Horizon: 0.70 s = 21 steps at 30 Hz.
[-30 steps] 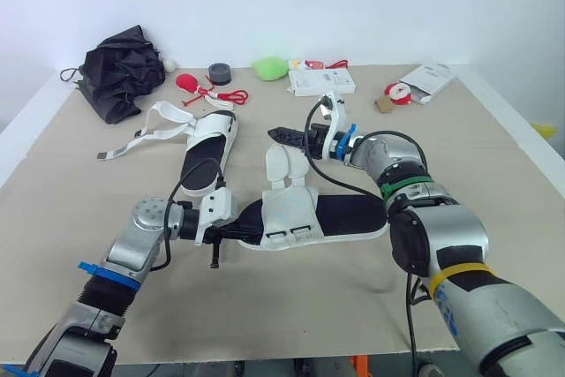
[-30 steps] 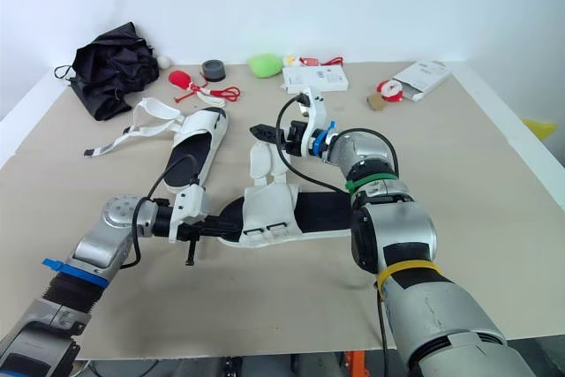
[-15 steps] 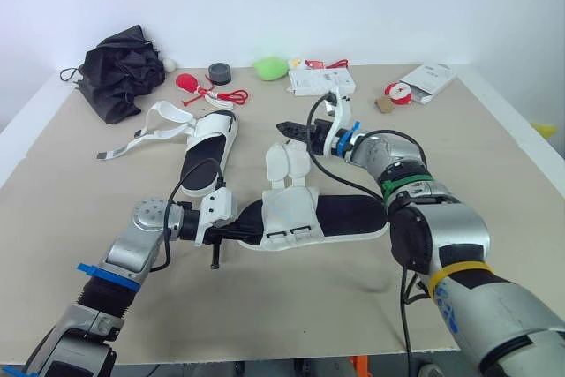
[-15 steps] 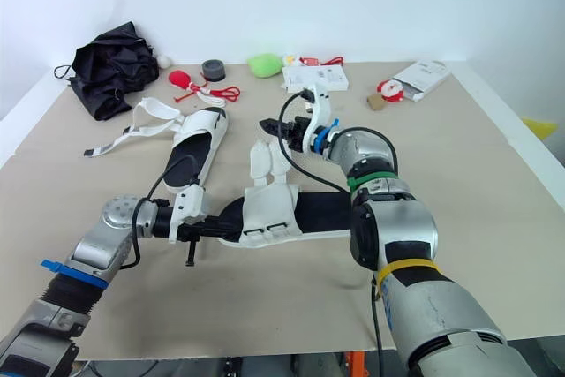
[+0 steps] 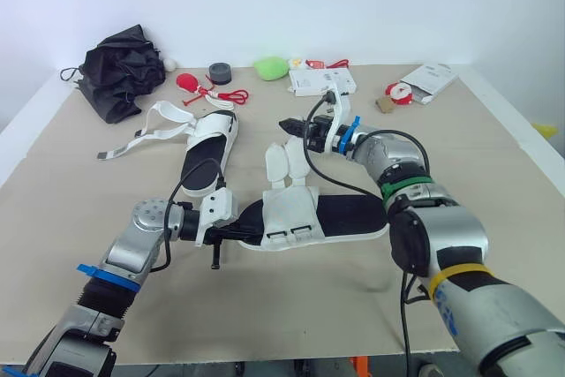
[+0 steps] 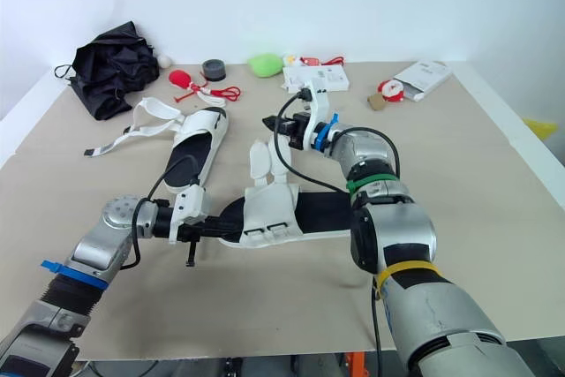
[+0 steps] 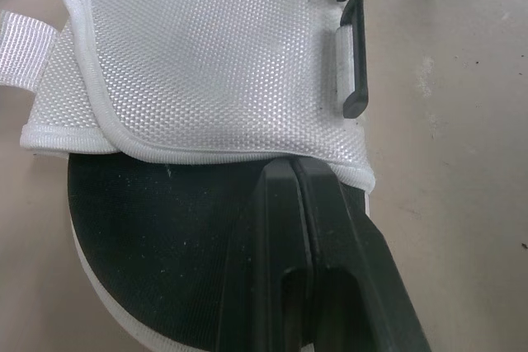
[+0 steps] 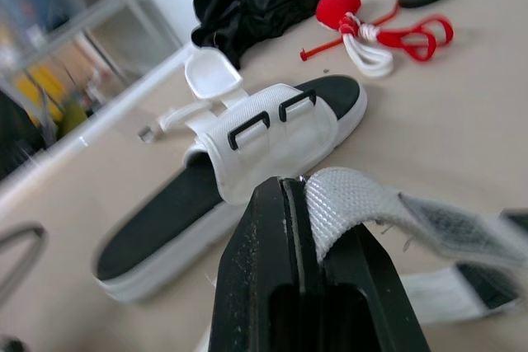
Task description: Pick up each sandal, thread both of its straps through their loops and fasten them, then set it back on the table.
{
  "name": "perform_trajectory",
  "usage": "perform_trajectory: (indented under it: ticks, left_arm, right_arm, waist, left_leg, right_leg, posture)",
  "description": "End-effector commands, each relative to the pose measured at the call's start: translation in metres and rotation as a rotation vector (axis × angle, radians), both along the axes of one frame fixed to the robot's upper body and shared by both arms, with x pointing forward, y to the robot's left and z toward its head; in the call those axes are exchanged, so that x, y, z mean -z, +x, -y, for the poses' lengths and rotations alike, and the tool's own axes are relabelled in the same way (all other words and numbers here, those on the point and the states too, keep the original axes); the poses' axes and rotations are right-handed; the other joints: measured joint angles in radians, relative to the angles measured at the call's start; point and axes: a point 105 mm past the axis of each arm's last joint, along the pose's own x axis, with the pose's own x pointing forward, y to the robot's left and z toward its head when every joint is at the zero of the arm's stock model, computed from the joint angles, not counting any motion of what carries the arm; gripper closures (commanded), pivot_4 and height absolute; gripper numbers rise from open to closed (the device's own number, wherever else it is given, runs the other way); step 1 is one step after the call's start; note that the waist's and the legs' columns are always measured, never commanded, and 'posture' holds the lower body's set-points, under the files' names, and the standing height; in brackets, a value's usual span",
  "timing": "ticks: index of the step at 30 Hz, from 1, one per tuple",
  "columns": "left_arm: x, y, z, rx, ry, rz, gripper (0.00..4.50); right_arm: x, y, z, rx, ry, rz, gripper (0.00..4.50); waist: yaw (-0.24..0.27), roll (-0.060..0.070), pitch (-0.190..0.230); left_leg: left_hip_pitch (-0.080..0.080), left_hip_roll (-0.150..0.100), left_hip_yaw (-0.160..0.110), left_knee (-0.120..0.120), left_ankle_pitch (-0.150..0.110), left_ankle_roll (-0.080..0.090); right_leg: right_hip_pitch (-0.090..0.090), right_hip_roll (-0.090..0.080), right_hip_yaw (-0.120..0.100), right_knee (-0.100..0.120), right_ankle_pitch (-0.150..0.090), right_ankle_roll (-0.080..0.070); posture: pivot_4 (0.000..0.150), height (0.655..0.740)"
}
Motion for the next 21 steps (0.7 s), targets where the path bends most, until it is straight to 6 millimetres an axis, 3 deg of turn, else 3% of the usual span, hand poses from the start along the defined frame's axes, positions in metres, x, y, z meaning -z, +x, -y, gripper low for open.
perform_trajectory:
  ticks: [1, 9, 12, 21]
  left_arm:
    - [0.037, -0.016, 0.002, 0.025, 0.084, -0.143, 4.5]
    - [0.038, -0.016, 0.002, 0.036, 0.088, -0.147, 4.5]
    - [0.039, -0.016, 0.003, 0.046, 0.09, -0.148, 4.5]
    - [0.04, -0.014, 0.007, 0.066, 0.09, -0.148, 4.5]
  right_arm:
    - [-0.02, -0.018, -0.003, -0.111, -0.148, 0.296, 4.48]
    - [-0.021, -0.061, -0.007, -0.114, -0.366, 0.763, 4.48]
    - [-0.018, -0.084, -0.009, -0.133, -0.513, 1.046, 4.48]
    - [0.009, -0.12, 0.004, -0.25, -0.762, 1.571, 4.48]
  waist:
    - [0.001, 0.0, 0.0]
    - [0.001, 0.0, 0.0]
    - [0.003, 0.0, 0.0]
    - [0.005, 0.0, 0.0]
  left_leg:
    - [0.0, -0.001, 0.0, 0.0, 0.0, 0.0]
    - [0.0, -0.002, -0.001, 0.0, -0.001, 0.0]
    - [0.0, -0.002, -0.001, 0.0, -0.001, 0.0]
    - [0.001, -0.005, 0.0, 0.001, -0.001, 0.0]
  right_leg:
    - [0.0, 0.0, 0.0, 0.0, 0.0, 0.0]
    - [0.0, -0.002, 0.0, 0.0, -0.002, 0.003]
    - [0.001, -0.002, 0.0, 0.0, -0.003, 0.004]
    - [0.001, -0.004, 0.0, 0.0, -0.006, 0.009]
  posture:
    - [0.15, 0.74]
    - [0.15, 0.74]
    - [0.15, 0.74]
    - [0.15, 0.74]
